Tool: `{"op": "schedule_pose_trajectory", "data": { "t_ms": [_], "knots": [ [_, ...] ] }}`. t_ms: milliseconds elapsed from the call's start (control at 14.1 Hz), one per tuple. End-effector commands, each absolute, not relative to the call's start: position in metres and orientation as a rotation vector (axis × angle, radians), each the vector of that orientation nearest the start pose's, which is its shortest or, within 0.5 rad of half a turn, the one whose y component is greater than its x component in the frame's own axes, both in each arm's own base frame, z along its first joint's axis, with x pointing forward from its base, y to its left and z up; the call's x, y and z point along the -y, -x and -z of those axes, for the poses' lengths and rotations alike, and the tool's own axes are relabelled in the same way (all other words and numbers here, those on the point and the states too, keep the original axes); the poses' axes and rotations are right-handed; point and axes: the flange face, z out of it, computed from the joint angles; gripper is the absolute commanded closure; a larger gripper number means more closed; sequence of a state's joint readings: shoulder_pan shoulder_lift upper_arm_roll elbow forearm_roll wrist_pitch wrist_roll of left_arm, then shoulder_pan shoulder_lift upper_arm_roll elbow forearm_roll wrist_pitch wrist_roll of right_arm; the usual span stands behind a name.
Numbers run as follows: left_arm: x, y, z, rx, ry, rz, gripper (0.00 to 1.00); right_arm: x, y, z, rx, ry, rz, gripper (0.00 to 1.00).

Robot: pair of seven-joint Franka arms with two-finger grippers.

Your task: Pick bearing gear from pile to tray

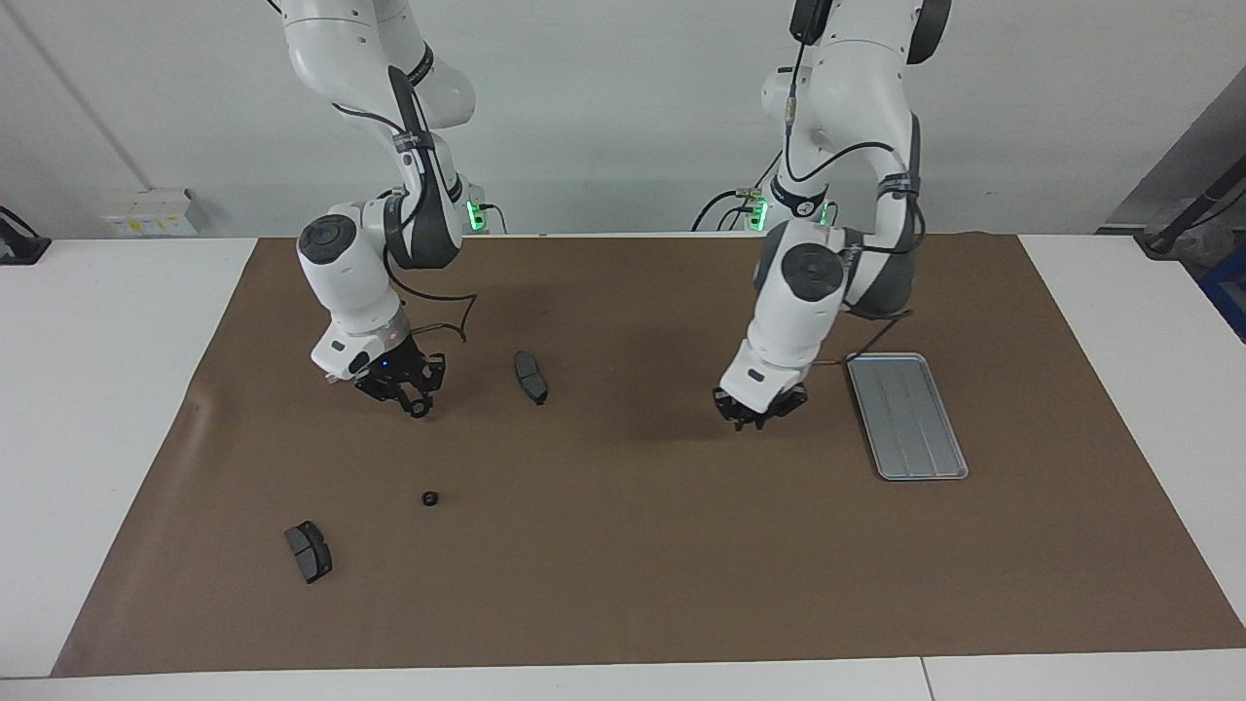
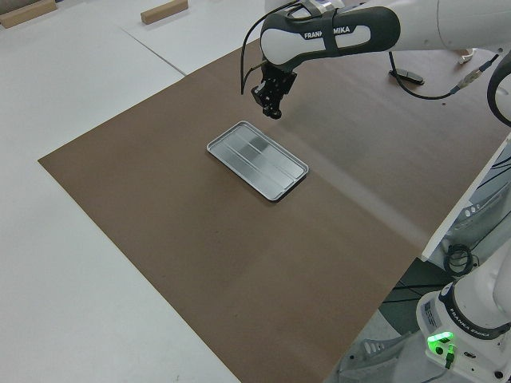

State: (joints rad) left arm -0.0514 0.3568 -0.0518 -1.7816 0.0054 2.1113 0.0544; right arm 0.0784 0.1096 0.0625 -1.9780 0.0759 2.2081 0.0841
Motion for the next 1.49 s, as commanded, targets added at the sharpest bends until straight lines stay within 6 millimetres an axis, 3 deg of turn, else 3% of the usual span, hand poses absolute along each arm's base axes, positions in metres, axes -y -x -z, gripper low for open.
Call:
{"op": "schedule_pose_trajectory", "data": {
  "t_ms": [0, 213, 355, 568, 639, 782, 1066, 1279, 1421],
  "knots": [
    [0.015, -0.623, -0.351, -0.349, 3.133, -0.024, 1.0, -0.138, -0.597, -0.434, -0.1, 3.004, 0.17, 1.0],
    [-0.012, -0.609, -0.334, -0.341, 3.129, 0.026, 0.97, -0.204, -0.594, -0.435, -0.268, 2.942, 0.185, 1.0],
    [-0.008, -0.604, -0.329, -0.334, 3.13, 0.029, 0.82, -0.253, -0.595, -0.433, -0.376, 2.908, 0.174, 1.0],
    [-0.004, -0.606, -0.332, -0.343, 3.128, 0.041, 0.25, -0.328, -0.591, -0.412, -0.54, 2.888, 0.223, 1.0],
    [-0.002, -0.608, -0.333, -0.349, 3.126, 0.045, 0.1, -0.346, -0.586, -0.404, -0.578, 2.872, 0.249, 1.0],
    [0.002, -0.612, -0.339, -0.342, 3.128, 0.07, 0.09, -0.371, -0.575, -0.376, -0.593, 2.905, 0.26, 1.0],
    [0.041, -0.62, -0.35, -0.278, 3.136, 0.096, 0.09, -0.415, -0.564, -0.335, -0.653, 2.924, 0.315, 1.0],
    [0.073, -0.618, -0.351, -0.238, 3.144, 0.102, 0.09, -0.426, -0.549, -0.322, -0.638, 2.902, 0.344, 1.0],
    [0.093, -0.618, -0.355, -0.196, 3.149, 0.111, 0.09, -0.43, -0.543, -0.31, -0.622, 2.908, 0.329, 0.84]
  ]
}}
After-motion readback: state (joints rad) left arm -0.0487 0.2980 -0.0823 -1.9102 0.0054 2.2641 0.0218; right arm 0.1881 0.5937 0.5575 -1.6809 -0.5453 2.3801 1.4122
